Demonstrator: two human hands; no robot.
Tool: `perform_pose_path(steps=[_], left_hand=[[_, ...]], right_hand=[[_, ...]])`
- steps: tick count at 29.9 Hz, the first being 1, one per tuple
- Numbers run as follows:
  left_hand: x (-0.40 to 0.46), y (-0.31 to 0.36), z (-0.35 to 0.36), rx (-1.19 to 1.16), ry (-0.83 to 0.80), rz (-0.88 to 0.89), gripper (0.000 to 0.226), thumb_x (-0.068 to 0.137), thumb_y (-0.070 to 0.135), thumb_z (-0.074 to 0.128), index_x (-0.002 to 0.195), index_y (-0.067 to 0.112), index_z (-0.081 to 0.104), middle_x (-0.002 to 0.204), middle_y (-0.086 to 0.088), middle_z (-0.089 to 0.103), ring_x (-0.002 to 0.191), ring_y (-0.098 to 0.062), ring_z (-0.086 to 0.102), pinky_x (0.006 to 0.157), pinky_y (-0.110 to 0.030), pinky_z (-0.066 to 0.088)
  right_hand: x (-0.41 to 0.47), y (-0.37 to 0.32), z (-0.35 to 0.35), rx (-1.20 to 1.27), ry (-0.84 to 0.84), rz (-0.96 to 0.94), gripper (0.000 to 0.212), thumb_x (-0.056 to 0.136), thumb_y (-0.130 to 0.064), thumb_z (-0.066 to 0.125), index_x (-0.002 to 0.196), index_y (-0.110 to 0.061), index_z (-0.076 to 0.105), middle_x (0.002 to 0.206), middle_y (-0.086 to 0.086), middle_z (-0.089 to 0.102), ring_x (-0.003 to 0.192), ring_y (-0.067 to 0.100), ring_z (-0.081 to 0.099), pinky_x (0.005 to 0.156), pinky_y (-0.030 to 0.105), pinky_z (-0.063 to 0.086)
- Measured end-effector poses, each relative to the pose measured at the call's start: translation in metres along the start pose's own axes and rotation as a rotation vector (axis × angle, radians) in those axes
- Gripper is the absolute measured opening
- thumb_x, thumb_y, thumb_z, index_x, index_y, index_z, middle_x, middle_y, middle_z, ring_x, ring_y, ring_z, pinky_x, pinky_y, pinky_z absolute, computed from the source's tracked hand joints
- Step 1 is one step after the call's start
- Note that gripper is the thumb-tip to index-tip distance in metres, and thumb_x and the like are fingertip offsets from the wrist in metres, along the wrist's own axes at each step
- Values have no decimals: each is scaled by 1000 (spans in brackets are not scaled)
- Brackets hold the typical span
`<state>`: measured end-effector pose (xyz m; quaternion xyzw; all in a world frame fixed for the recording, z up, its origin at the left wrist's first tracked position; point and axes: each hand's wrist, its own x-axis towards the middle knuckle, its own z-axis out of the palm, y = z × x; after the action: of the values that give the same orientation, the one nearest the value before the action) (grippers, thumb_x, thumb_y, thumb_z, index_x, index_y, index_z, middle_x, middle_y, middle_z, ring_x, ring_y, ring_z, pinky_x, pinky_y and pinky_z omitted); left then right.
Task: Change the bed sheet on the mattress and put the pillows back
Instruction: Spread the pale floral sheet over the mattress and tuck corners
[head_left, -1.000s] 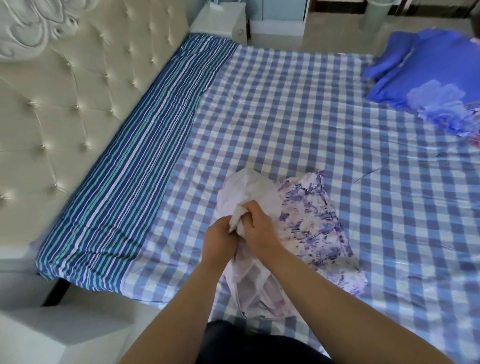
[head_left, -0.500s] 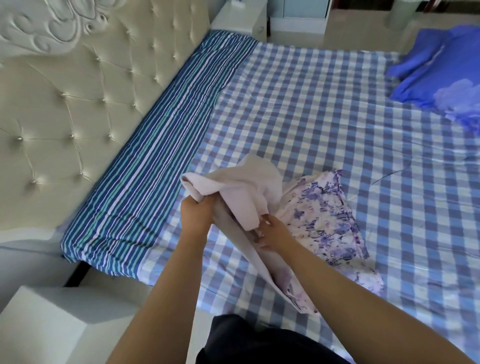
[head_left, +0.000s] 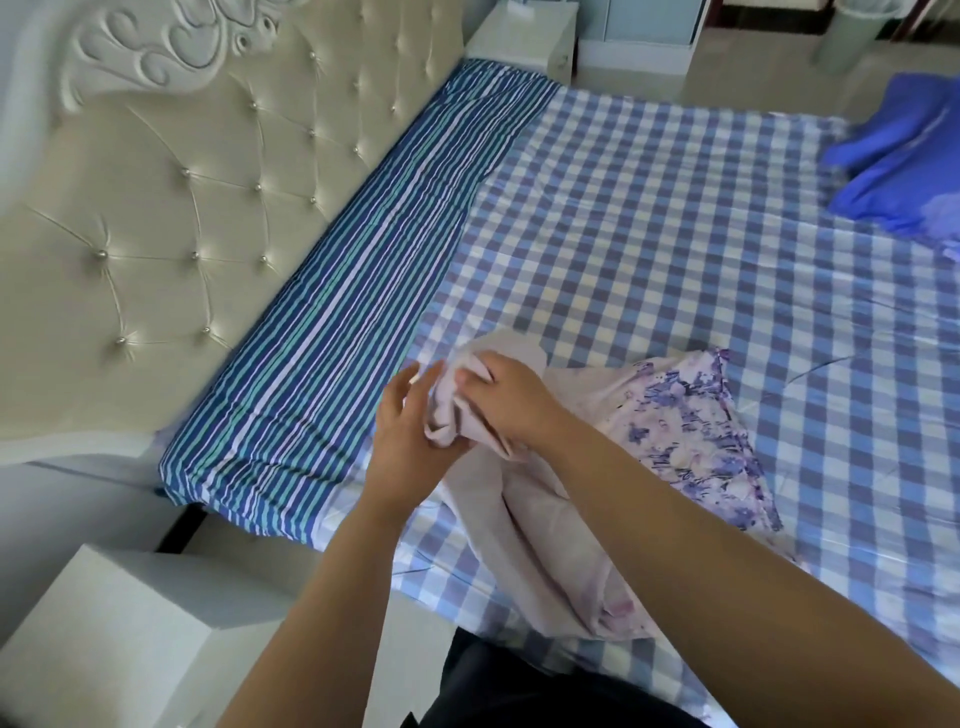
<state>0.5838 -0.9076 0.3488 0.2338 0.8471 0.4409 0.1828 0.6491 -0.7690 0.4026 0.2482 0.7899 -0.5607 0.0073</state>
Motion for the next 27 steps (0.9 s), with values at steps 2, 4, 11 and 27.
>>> perform_pose_path(steps=[2,4,11,27], left_hand=[[5,14,-19,-57,130,-4,8,82,16,62,84,21,56,82,0,58,74,-13,52,65,-29,41],[14,18,-36,-266,251,-179,22,89,14,50,68,17,44,64,-2,47,58,-16,41,57,-29,35],[52,-18,-114,-502,285,-500,11,87,32,58,84,21,57,81,0,59,82,-25,60,80,-41,46],[71,-102,-192,730,-128,2,120,68,56,76,152,22,-3,160,-2,3,147,-30,2,116,-47,4]], right_hand=[[7,-22,14,125,-33,-50,39,101,-31,38,129,-7,52,132,12,52,122,23,47,98,22,33],[13,-24,30,320,-60,-36,42,102,-39,29,128,-17,54,132,2,55,124,11,49,101,20,32],[41,78,87,-45,213,316,104,72,-44,76,150,-25,10,151,5,19,138,26,26,107,44,33],[92,18,153,-301,-8,54,20,96,-22,43,76,-26,43,86,5,55,82,24,51,74,34,39]])
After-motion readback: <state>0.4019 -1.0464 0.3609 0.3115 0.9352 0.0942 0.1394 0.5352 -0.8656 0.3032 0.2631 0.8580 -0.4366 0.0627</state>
